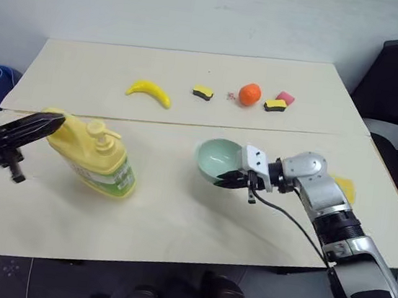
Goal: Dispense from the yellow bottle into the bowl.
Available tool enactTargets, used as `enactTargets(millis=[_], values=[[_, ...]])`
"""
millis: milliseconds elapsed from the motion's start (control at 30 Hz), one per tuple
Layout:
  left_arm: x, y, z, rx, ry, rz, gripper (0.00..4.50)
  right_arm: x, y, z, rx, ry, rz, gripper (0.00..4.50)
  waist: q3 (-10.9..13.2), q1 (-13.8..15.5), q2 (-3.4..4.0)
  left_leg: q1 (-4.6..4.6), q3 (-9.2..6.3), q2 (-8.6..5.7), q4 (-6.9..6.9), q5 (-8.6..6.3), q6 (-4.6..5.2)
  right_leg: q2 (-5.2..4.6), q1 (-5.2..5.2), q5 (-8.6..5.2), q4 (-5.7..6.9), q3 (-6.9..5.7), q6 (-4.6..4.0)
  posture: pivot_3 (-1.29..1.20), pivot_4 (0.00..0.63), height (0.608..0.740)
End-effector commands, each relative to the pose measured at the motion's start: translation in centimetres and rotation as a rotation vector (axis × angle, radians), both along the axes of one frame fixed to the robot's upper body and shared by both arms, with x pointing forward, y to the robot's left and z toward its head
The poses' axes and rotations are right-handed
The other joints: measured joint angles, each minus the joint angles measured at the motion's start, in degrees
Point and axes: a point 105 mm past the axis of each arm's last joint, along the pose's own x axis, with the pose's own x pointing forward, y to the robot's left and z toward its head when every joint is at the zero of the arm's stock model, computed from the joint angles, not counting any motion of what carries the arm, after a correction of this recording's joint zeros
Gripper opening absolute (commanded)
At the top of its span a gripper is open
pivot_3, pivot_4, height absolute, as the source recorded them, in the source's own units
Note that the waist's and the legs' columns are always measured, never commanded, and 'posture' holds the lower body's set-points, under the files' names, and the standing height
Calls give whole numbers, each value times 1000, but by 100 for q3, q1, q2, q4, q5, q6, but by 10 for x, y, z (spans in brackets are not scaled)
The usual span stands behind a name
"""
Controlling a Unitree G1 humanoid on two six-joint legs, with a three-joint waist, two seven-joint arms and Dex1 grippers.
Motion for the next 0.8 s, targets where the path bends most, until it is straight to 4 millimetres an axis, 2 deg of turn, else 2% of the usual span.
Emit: enactTargets(millis=[33, 200, 333, 400, 467, 500, 633, 733, 800], values=[[-21, 11, -15, 56, 25, 56, 395, 6, 0, 7, 72, -81, -1, 656, 4, -1, 3, -1, -1, 0, 0, 0, -1, -1, -1, 0, 0, 0, 0, 0, 150, 740], [-36, 16, -40, 63, 96, 134, 1855, -5, -9, 17, 181, -120, 28, 2318, 9, 93, -5, 2, -11, 1, 1, -2, -1, -9, 5, 0, -1, -2, -1, 0, 150, 740], [-48, 1, -91, 54, 246, 99, 3057, -39, -34, 26, 311, -129, 23, 3717, 16, 189, 10, 3, -17, -3, 1, -15, 12, -19, 14, 0, -10, -2, 0, 0, 150, 740], [-47, -7, -110, 88, 265, 77, 3701, -58, -48, 22, 346, -106, -11, 4396, 18, 244, 13, 0, -16, -4, 1, -23, 21, -19, 16, 0, -23, -1, 0, 0, 150, 740], [-45, -16, -122, 130, 265, 45, 4332, -77, -62, 17, 362, -108, -57, 4500, 15, 330, 4, -2, -15, -5, 1, -28, 27, -19, 15, 1, -49, -2, 1, 0, 150, 740], [-43, -19, -128, 159, 257, 42, 4468, -85, -70, 13, 358, -104, -91, 4500, 12, 358, 0, -3, -15, -3, 1, -38, 22, -18, 16, 1, -55, -3, 1, 0, 150, 740], [-34, -20, -142, 255, 205, 106, 4468, -105, -98, 3, 313, -149, -199, 4500, 14, 360, -1, 3, 7, -4, 2, -50, 20, -19, 18, 7, -49, 15, 7, 0, 150, 740], [-29, -21, -148, 305, 157, 125, 4468, -104, -109, 4, 319, -237, -278, 4500, 16, 335, 0, 3, 18, 2, 1, -64, 51, -16, 22, 7, -41, 22, 3, 0, 150, 740], [-26, -21, -150, 308, 143, 136, 4468, -99, -107, 4, 340, -250, -314, 4500, 16, 334, 0, 4, 21, 4, 1, -58, 59, -13, 18, 7, -36, 24, 2, 0, 150, 740]])
